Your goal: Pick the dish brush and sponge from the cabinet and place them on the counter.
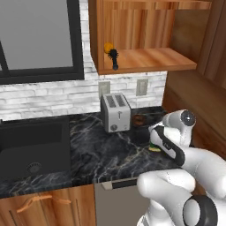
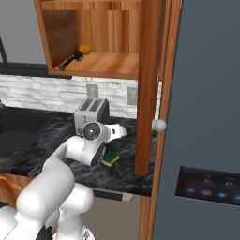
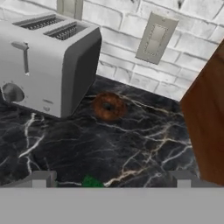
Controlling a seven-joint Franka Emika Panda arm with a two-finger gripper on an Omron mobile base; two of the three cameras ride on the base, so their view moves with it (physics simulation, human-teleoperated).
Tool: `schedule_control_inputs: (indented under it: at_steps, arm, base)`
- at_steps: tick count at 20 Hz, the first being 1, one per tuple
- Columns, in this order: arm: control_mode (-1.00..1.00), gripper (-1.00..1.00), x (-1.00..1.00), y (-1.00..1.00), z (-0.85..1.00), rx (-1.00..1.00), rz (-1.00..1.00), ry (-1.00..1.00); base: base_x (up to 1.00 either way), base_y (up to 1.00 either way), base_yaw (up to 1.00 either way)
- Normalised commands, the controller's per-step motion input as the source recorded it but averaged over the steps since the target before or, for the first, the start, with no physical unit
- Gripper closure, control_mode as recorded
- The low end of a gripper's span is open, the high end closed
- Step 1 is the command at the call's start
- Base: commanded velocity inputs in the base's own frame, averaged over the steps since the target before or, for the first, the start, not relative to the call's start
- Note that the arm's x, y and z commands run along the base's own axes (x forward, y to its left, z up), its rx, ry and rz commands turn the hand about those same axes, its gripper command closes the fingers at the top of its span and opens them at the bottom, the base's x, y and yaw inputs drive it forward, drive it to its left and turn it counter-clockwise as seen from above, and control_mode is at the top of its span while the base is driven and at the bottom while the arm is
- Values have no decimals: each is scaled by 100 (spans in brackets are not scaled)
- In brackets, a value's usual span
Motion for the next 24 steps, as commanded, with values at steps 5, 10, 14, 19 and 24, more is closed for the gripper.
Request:
schedule_control_inputs:
  at_steps: [5, 10, 14, 19, 24]
  arm:
    - [-100, -100, -24, 10, 29, 2, 0, 0]
    - [-100, -100, -18, 8, 27, 0, -2, 3]
    - [-100, -100, -21, 2, 28, 0, -5, 4]
    - [-100, -100, -26, 0, 33, 2, -6, 1]
    - [-100, -100, -14, 6, 50, 7, -2, 0]
  base:
    - [0, 0, 0]
    - [0, 0, 0]
    - [0, 0, 0]
    - [0, 0, 0]
    - [0, 0, 0]
